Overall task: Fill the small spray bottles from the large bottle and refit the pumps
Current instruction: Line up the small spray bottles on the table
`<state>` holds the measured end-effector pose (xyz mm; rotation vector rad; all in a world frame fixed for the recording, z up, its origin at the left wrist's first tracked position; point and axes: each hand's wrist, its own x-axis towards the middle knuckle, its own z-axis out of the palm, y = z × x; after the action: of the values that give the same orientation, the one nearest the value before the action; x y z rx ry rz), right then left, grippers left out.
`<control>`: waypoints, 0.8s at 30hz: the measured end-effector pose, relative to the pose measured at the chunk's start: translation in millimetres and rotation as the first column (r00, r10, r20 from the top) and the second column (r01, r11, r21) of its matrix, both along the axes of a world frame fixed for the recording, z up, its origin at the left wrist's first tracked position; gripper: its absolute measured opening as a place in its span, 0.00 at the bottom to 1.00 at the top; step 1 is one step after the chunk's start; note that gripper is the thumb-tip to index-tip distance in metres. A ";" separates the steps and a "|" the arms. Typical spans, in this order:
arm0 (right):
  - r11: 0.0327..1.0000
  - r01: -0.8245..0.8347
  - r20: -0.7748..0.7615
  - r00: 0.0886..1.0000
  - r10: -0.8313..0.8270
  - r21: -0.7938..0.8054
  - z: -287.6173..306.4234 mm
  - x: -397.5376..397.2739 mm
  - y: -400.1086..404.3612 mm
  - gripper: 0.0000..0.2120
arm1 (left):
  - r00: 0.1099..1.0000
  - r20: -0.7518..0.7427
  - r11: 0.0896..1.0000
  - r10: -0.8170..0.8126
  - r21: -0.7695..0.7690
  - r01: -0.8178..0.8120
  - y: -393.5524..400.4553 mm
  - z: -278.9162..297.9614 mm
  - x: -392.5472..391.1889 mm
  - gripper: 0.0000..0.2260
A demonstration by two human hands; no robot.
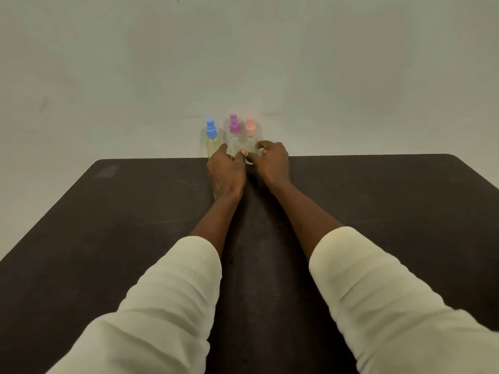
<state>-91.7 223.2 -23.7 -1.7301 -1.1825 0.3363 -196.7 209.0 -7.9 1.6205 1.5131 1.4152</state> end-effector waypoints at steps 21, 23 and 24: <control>0.994 0.107 -0.265 0.959 -0.094 0.034 11.1 4.9 -30.0 0.07 | 0.983 -0.184 0.999 -0.022 0.031 0.029 1.8 2.2 7.5 0.19; 0.994 0.101 -0.290 0.953 -0.085 0.039 12.5 4.4 -42.9 0.05 | 0.989 -0.145 0.997 -0.035 0.067 0.045 -9.2 2.0 4.5 0.18; 0.994 0.100 -0.302 0.950 -0.083 0.042 14.3 3.4 -53.0 0.05 | 0.993 -0.108 0.996 -0.046 0.068 0.053 -17.9 3.3 2.1 0.17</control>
<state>-88.3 170.2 -9.4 -1.6117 -0.8809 0.4863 -194.6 191.2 -4.6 1.7891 1.4857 1.3894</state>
